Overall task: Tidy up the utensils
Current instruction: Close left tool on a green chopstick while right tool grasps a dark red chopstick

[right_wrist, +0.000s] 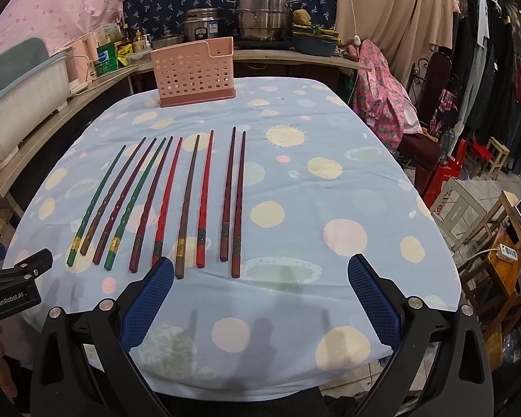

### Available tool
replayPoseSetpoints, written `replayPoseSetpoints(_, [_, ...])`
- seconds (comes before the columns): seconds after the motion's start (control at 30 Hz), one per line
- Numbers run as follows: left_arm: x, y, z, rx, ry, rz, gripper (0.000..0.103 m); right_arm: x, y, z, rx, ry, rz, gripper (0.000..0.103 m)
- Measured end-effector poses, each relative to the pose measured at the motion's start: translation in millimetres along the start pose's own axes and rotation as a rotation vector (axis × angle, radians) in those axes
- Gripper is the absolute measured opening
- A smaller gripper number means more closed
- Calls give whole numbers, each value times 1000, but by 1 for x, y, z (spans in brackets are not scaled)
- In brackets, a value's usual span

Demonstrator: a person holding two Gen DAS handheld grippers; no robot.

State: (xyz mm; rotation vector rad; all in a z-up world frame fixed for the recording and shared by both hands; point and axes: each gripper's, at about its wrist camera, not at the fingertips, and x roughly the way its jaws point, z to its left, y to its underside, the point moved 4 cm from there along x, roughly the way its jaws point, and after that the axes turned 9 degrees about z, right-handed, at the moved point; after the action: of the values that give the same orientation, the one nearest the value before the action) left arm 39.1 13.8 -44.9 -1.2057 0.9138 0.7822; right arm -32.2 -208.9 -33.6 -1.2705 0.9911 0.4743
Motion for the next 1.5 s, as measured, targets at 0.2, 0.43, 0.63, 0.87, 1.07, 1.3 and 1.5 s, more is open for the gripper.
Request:
replayPoseSetpoints(0.2, [24,-15,14,-54,9,38,96,11,-6,-6,11,8,14,96])
replayPoseSetpoints(0.43, [42,-28,12,-46,-6,40,96,26,-17,-15,29,24,24,96])
replayPoseSetpoints(0.63, [57,-32,5,-21,-9,61,96,34,-28,-13,29,16,28,96])
replayPoseSetpoints(0.87, [68,-32,5,-22,-10,90,95,40,-35,-9,17,10,29,96])
replayPoseSetpoints(1.07, [69,-31,6,-25,-4,86,96,48,-40,-5,14,-2,39,96])
replayPoseSetpoints(1.3, [70,-30,7,-58,82,97,84,60,-41,-6,7,-4,61,77])
replayPoseSetpoints(1.5, [68,-29,5,-51,94,95,79,71,-37,-1,-3,-34,98,50])
